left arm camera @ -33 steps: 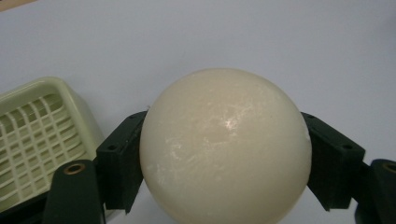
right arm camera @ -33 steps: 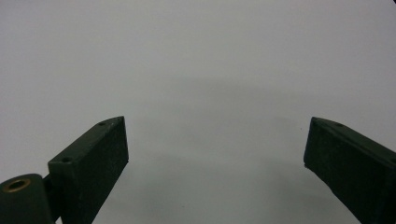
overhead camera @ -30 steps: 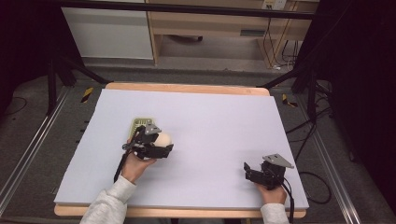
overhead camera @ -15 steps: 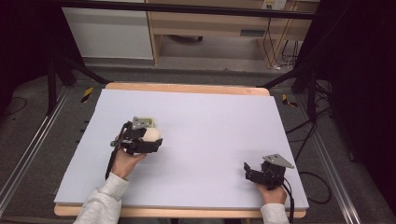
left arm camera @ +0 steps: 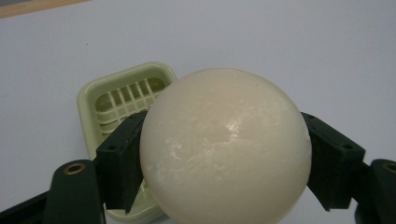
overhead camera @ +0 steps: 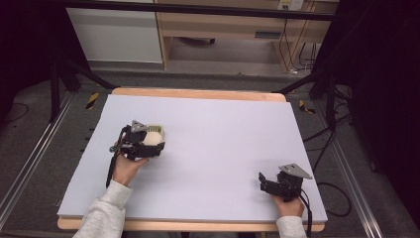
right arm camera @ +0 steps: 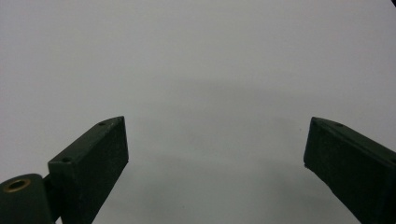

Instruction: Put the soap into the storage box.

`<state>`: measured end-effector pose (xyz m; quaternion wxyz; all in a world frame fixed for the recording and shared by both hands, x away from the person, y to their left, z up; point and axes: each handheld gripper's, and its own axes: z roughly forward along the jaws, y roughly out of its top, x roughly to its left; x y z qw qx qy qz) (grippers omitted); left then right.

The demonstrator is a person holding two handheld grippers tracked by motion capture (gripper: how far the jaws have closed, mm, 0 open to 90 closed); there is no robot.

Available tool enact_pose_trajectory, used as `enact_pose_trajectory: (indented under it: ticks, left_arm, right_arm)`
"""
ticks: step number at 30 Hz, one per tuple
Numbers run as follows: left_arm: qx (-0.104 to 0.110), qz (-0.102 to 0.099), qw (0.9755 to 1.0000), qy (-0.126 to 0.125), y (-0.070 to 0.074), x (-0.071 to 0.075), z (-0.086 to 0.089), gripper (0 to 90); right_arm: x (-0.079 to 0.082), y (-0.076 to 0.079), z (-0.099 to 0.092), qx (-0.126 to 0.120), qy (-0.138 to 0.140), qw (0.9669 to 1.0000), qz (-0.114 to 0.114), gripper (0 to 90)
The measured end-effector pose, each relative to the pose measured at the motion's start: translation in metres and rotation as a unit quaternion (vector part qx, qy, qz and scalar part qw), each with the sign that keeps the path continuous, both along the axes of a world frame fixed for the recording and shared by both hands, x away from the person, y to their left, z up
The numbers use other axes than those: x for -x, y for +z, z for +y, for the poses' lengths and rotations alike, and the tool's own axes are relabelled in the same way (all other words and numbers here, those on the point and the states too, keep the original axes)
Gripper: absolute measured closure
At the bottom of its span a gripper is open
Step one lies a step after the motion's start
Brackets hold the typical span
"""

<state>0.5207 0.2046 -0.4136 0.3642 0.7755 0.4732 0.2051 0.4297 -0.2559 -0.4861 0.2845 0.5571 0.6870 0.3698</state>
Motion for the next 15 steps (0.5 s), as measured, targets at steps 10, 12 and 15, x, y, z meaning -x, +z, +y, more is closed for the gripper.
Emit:
enact_pose_trajectory:
  ticks: [10, 12, 15]
  left_arm:
    - [0.003, -0.003, 0.9999, 0.012, 0.002, -0.005, 0.01, 24.0]
    - [0.004, -0.002, 0.9999, 0.017, 0.002, -0.006, 0.013, 24.0]
    - [0.005, -0.002, 0.9997, 0.023, 0.002, -0.01, 0.016, 24.0]
  right_arm:
    - [0.0, 0.0, 0.0, 0.003, 0.002, 1.0, 0.001, 7.0]
    - [0.0, 0.0, 0.0, 0.003, 0.002, 1.0, 0.001, 7.0]
    - [-0.001, 0.0, 0.0, 0.002, 0.001, 1.0, 0.003, 7.0]
